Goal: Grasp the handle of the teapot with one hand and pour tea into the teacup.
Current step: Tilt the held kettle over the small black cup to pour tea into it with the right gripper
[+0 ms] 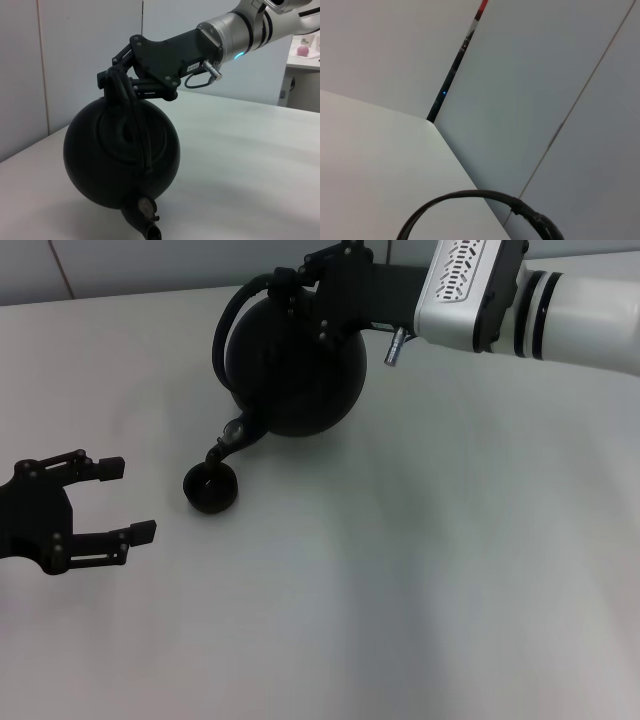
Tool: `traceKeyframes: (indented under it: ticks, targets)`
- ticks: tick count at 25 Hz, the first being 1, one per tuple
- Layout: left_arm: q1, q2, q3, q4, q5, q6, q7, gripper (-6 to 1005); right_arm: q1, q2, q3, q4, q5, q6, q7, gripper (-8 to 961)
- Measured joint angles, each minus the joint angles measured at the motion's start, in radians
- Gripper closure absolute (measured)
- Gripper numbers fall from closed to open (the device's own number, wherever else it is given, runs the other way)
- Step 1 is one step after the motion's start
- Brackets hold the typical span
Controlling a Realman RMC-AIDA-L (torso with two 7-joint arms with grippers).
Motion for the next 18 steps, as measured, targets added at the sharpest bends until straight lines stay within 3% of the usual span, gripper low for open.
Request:
traceKeyframes:
  ticks: [18]
  targets:
    - [0.0, 0.0, 0.0, 0.0, 0.0, -0.01, 0.001, 137, -0.001, 0.0, -0.003, -0.014, 0.0, -0.005, -0.008, 836]
